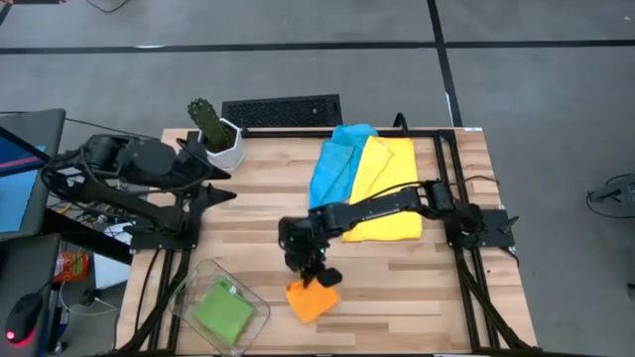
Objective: Fold microfiber towels
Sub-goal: Put the orange microfiber towel into the transparent bin
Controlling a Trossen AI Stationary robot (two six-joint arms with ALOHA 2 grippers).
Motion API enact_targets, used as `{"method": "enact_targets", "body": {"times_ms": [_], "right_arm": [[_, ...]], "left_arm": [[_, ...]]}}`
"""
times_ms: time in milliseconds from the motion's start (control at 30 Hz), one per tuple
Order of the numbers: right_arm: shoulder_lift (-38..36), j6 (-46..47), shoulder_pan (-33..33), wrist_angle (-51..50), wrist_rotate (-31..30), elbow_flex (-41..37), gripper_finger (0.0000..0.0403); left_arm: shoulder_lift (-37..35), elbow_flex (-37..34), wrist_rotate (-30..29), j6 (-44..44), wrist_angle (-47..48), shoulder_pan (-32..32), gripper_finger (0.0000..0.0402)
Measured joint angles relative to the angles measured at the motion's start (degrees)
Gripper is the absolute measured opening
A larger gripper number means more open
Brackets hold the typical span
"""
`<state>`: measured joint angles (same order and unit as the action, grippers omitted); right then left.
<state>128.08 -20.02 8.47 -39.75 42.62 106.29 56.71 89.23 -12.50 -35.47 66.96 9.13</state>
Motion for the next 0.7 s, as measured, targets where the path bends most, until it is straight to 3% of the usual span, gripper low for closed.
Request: {"method": "enact_targets", "body": {"times_ms": [200,333,533,700], "right_arm": [[3.8,-2.1,-4.1,2.9,-4.8,-0.8,0.0022],[6.3,-0.7,-5.6,4.5,-11.7,-0.5,0.0039],[5.9,-0.6,-6.7,3.3,-18.3,1.8,0.0183],[4.3,-0.2,-7.7,-4.4,-22.5,8.2,0.0289]], "left_arm": [[-0.1,0.0,-0.8,-0.5,0.0,0.0,0.0311],[1.3,0.0,-0.8,-0.3,0.2,0.0,0.0311],[3.9,-0.1,1.3,2.0,1.9,-0.2,0.0311],[6.5,-0.1,1.7,4.2,3.6,-0.2,0.0311]]}}
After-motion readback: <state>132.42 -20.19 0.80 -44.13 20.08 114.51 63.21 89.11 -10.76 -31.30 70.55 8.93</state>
